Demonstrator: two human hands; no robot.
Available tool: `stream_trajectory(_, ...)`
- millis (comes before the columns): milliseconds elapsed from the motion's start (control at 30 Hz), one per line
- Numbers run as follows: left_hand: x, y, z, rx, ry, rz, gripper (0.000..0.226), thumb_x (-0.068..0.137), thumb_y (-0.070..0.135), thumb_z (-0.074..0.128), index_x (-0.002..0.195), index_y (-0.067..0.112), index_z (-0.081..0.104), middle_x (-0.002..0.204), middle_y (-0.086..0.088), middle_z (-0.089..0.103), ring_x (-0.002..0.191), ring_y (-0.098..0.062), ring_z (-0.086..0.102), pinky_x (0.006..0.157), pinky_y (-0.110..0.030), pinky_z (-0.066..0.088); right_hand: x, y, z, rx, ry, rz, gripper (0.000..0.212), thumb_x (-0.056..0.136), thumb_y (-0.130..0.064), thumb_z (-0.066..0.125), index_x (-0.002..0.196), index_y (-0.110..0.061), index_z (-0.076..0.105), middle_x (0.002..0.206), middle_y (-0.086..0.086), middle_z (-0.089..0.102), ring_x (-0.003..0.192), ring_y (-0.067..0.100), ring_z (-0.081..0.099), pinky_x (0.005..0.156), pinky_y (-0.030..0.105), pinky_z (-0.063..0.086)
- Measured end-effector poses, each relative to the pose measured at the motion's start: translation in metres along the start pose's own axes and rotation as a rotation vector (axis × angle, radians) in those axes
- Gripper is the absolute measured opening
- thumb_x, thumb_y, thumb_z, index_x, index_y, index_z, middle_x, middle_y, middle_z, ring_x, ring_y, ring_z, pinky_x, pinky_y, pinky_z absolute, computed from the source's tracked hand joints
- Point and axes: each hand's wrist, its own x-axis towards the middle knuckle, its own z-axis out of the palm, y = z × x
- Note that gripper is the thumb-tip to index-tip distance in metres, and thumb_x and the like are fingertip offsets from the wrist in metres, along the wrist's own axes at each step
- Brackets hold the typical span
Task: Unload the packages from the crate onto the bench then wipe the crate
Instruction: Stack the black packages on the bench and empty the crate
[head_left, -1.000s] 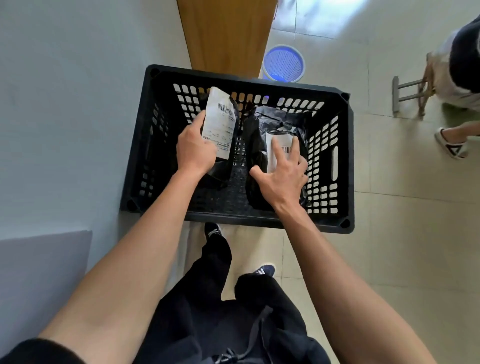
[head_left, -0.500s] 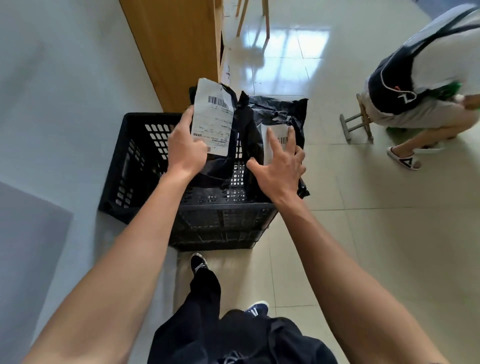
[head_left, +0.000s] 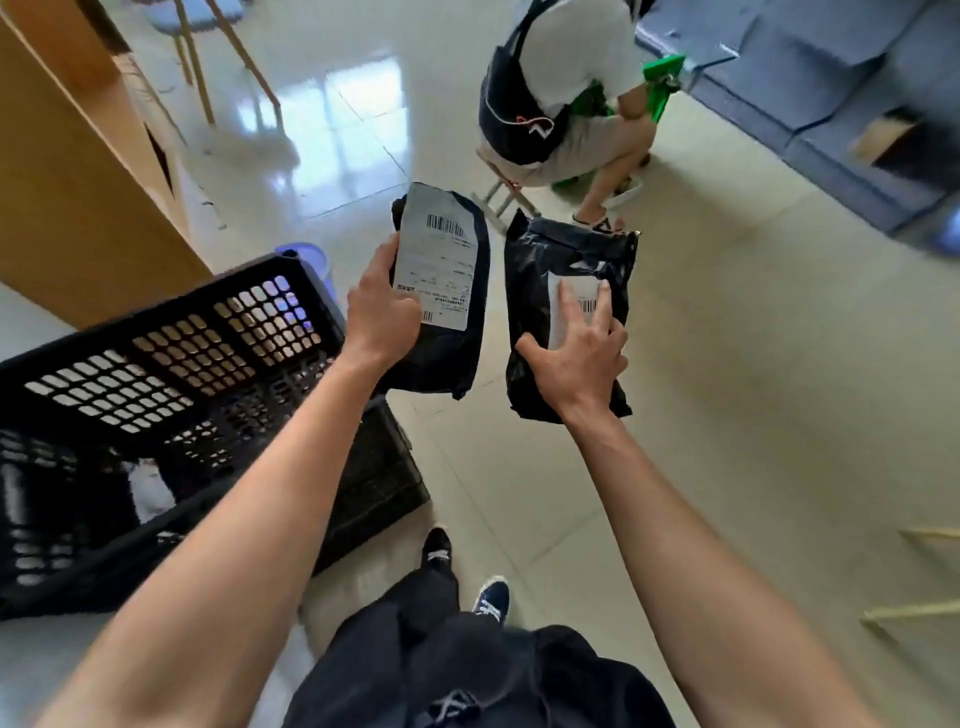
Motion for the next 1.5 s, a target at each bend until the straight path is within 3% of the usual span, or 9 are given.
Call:
stream_trajectory(167,0.012,0.038,0.086,0.006,-0.215,0.092,0.075,0.081,-0.004,0.05,0.147,0.033,0.047,0.11,0.011,0.06,0.094,-0.013,0.055,0.059,0.001,0.039,-0.001,0.075,-0.035,-0.06,0.095,0.226,0.084,0.079,-0.056,0.066,0.155,-0.039,0.034,0.169,0.003,0.01,0.138,0.041,0.03,0.101,0.058,0.04)
stream_trajectory(267,0.011,0.059,0.135,0.002,-0.386,0.13,0.075,0.084,-0.001,0.047,0.148,0.038,0.043,0.109,0.01,0.061,0.091,-0.013,0.06,0.067,-0.017,0.051,-0.005,0.113,-0.056,-0.065,0.164,0.356,0.084,0.08,-0.056,0.066,0.155,-0.039,0.034,0.169,0.002,0.008,0.139,0.039,0.027,0.103,0.058,0.038)
stream_trajectory(333,0.007,0.073,0.166,-0.024,-0.498,0.166,0.076,0.084,-0.003,0.046,0.148,0.037,0.042,0.112,0.007,0.062,0.096,-0.015,0.062,0.074,-0.028,0.057,-0.01,0.134,-0.069,-0.087,0.217,0.439,0.084,0.08,-0.056,0.067,0.155,-0.038,0.034,0.169,0.002,0.009,0.139,0.039,0.029,0.102,0.059,0.04)
stream_trajectory(467,-0.013,0.098,0.229,-0.087,-0.738,0.239,0.077,0.083,-0.008,0.045,0.149,0.032,0.042,0.122,0.003,0.064,0.108,-0.016,0.063,0.081,-0.031,0.06,-0.031,0.175,-0.092,-0.11,0.324,0.598,0.083,0.08,-0.056,0.067,0.154,-0.037,0.035,0.169,0.003,0.009,0.138,0.04,0.03,0.1,0.06,0.041)
stream_trajectory(633,-0.068,0.131,0.3,-0.055,-0.959,0.323,0.078,0.083,-0.004,0.045,0.147,0.039,0.041,0.112,0.02,0.062,0.092,0.015,0.059,0.065,-0.01,0.052,-0.082,0.229,-0.123,-0.149,0.406,0.805,0.083,0.082,-0.056,0.067,0.155,-0.038,0.033,0.169,0.003,0.007,0.139,0.04,0.029,0.1,0.059,0.04)
stream_trajectory(1000,-0.271,0.239,0.456,-0.027,-1.362,0.539,0.075,0.085,-0.005,0.045,0.142,0.044,0.044,0.1,0.035,0.056,0.083,0.03,0.052,0.053,0.0,0.041,-0.221,0.381,-0.218,-0.138,0.628,1.212,0.084,0.081,-0.057,0.067,0.155,-0.037,0.032,0.168,0.003,0.007,0.139,0.041,0.028,0.1,0.064,0.041)
stream_trajectory(1167,-0.363,0.287,0.506,0.009,-1.463,0.65,0.075,0.085,-0.002,0.046,0.136,0.053,0.041,0.095,0.034,0.057,0.078,0.028,0.053,0.053,0.001,0.04,-0.279,0.435,-0.275,-0.145,0.717,1.332,0.081,0.079,-0.055,0.066,0.151,-0.038,0.034,0.167,0.003,0.007,0.136,0.041,0.031,0.098,0.062,0.041)
stream_trajectory(1300,-0.43,0.315,0.532,0.034,-1.571,0.731,0.078,0.088,0.0,0.048,0.131,0.065,0.035,0.094,0.038,0.055,0.077,0.012,0.058,0.048,-0.004,0.042,-0.323,0.459,-0.311,-0.149,0.799,1.407,0.079,0.078,-0.054,0.064,0.149,-0.04,0.033,0.167,0.001,0.005,0.136,0.041,0.029,0.098,0.062,0.039)
stream_trajectory(1500,-0.528,0.342,0.567,0.042,-1.717,0.822,0.077,0.091,0.0,0.05,0.138,0.059,0.034,0.112,0.015,0.06,0.087,0.002,0.057,0.06,-0.019,0.049,-0.387,0.492,-0.347,-0.19,0.879,1.58,0.08,0.079,-0.058,0.063,0.15,-0.041,0.03,0.167,0.0,0.002,0.138,0.04,0.028,0.1,0.061,0.037)
